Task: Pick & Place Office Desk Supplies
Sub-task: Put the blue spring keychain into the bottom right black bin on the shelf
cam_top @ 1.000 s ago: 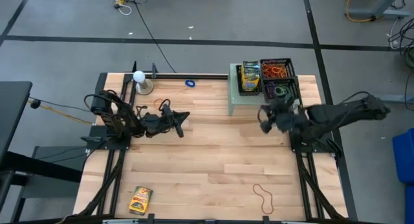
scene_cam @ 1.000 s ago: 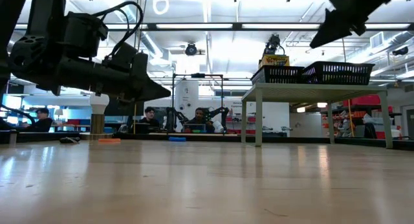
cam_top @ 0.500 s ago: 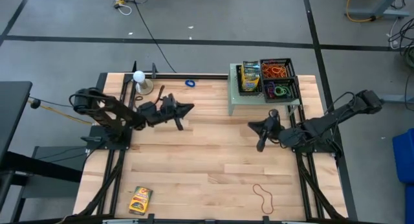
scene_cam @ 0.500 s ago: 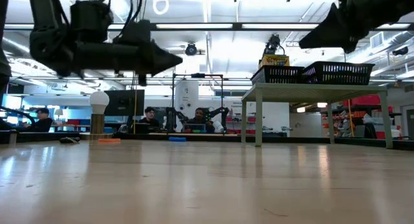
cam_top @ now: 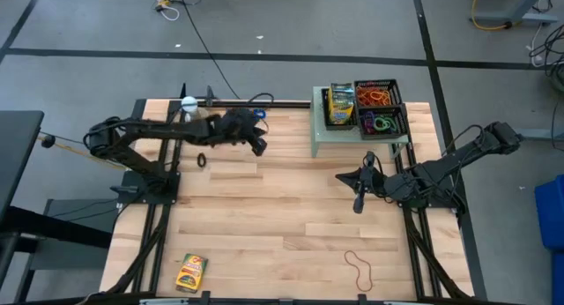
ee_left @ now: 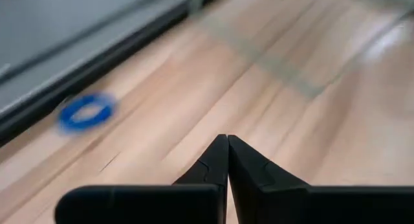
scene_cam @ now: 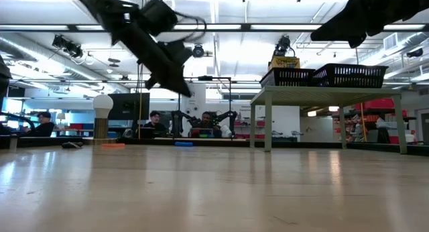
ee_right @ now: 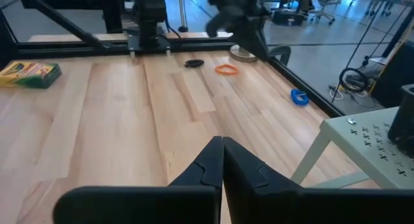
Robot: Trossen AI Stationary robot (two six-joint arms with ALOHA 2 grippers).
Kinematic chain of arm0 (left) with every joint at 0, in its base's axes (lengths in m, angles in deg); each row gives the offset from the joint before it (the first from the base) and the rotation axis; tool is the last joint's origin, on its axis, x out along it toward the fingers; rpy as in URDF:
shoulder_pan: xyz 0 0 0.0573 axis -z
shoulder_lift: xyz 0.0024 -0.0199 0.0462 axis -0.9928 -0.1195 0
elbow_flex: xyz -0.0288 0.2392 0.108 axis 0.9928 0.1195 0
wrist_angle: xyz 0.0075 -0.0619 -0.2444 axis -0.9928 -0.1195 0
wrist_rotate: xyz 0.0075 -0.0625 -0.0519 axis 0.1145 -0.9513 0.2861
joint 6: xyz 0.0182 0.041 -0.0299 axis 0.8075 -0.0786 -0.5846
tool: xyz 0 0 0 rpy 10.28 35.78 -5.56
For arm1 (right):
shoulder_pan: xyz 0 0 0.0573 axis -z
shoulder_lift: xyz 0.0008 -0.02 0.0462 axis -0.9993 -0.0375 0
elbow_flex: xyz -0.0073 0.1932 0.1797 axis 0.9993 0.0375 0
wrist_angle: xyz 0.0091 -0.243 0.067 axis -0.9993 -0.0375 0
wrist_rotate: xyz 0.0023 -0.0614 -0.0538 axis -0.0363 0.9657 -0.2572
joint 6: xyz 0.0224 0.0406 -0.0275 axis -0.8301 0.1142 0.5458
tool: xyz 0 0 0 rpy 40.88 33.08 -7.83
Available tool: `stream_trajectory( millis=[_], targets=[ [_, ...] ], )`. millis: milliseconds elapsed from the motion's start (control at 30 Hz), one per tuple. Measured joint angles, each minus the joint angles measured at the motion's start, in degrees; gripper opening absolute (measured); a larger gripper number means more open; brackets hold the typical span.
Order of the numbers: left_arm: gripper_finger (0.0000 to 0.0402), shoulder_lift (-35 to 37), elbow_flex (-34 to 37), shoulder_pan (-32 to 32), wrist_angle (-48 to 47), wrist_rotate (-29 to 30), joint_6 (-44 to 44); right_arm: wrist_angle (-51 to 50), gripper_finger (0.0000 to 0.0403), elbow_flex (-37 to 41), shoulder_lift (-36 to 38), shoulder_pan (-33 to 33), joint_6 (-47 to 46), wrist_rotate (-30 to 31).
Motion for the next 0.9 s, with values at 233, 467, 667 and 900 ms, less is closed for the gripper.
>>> stream_trajectory(
  millis=[233, 467, 667, 900],
  targets=[
    [0.0049, -8.03, -12.67, -11.26, -20.44, -6.78, -0.23, -0.39, 0.0008, 0.00, -0.02, 0.06, -0.02, 0.00],
    [0.0120, -21.16, -20.59, -20.40, -21.65, -11.20, 0.71, -0.37, 0.0008, 0.00, -0.02, 0.06, -0.04, 0.07],
    [0.0140, -30.24, -25.85, -24.15, -21.60, -11.21, 2.19, -0.37, 0.0004, 0.00, -0.02, 0.06, -0.04, 0.16],
    [0.0132, -33.57, -27.99, -26.12, -21.23, -10.90, 1.64, -0.37, 0.0009, 0.00, -0.02, 0.06, -0.04, 0.50]
  ],
)
